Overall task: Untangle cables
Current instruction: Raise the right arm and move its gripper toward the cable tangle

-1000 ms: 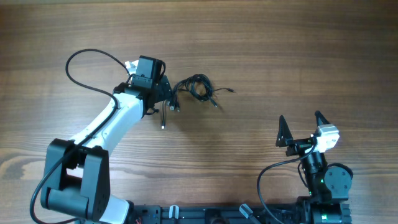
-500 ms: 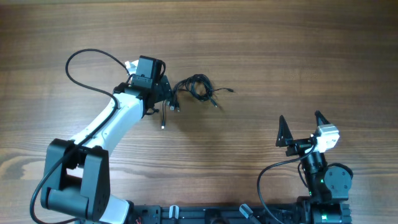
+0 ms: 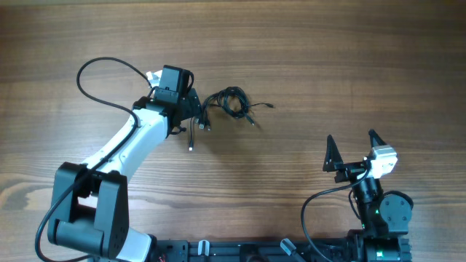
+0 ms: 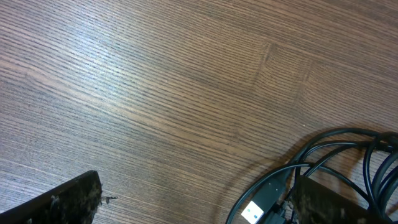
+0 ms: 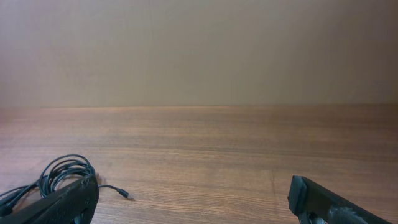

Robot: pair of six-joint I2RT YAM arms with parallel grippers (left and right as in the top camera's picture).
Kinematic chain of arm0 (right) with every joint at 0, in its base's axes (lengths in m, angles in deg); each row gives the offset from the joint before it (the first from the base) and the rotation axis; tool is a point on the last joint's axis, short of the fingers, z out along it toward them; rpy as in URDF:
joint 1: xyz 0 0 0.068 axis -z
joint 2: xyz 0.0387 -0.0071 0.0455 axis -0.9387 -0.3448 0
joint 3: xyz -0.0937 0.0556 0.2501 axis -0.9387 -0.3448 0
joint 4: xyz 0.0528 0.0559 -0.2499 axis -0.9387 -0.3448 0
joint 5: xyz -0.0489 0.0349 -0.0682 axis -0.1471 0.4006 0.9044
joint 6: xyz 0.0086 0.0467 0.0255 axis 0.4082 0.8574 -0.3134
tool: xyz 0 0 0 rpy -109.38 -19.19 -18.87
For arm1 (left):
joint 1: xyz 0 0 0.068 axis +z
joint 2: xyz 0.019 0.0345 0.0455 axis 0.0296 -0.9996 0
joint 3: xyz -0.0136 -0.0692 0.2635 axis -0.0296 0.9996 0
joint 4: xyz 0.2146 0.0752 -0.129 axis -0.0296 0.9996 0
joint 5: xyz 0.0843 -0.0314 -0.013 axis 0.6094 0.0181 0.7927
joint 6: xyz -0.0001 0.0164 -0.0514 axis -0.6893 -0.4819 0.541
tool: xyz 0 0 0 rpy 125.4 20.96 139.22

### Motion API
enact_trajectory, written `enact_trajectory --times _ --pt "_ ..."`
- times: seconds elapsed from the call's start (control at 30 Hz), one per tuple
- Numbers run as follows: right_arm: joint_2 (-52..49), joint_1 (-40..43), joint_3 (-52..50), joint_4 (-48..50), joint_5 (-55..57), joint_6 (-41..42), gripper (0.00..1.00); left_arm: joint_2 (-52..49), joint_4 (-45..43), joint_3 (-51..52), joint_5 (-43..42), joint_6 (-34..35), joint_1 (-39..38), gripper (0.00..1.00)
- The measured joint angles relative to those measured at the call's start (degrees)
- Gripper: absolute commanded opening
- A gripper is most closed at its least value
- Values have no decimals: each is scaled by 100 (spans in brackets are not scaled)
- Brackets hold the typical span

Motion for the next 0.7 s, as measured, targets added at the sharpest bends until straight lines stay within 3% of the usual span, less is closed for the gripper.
enact_trajectory --times 0.23,0.4,0.53,0.7 --pt "0 0 0 72 -118 13 100 0 0 0 0 -2 0 100" --pt "-7 -17 96 313 -1637 313 100 0 -2 0 2 0 0 100" --pt "-417 -22 1329 162 -1993 509 100 0 -2 0 2 0 0 100" --pt "-1843 -24 3040 -763 -2400 457 100 -4 -2 -2 2 0 0 100"
